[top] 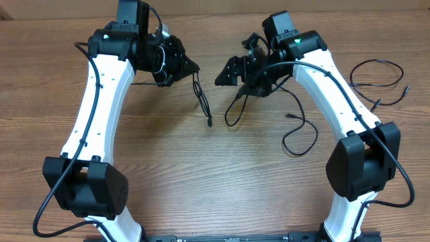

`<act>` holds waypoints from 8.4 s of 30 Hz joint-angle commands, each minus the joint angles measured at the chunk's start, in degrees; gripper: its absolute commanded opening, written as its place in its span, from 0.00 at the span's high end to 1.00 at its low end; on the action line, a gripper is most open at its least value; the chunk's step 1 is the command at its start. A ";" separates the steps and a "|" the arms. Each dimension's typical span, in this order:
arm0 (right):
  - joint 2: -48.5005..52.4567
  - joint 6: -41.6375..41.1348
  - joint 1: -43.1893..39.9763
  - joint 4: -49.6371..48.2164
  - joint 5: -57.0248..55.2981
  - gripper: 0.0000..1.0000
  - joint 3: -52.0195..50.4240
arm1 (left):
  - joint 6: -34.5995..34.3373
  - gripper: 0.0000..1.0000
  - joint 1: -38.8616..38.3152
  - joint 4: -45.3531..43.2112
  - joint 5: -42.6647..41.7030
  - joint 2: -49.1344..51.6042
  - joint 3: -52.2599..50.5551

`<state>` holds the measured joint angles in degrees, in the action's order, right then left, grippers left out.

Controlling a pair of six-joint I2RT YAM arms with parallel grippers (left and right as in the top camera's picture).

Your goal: Untangle cables

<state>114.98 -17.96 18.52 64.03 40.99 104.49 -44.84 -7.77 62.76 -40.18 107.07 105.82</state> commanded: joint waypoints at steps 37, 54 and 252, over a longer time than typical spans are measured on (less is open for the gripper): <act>0.37 17.14 7.30 -12.92 -14.95 0.28 -2.12 | 0.07 0.82 5.92 0.28 26.08 0.50 0.79; 5.95 13.42 7.23 -26.38 -20.55 0.37 -2.12 | 7.30 0.71 -5.92 -0.20 39.30 8.74 -2.71; 6.56 11.74 1.36 -13.57 -7.30 0.21 -2.14 | 64.63 0.96 0.70 -1.40 -20.11 0.85 -3.26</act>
<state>121.54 -5.82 19.33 50.81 35.14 102.50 14.61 -6.76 62.43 -51.53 108.77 101.54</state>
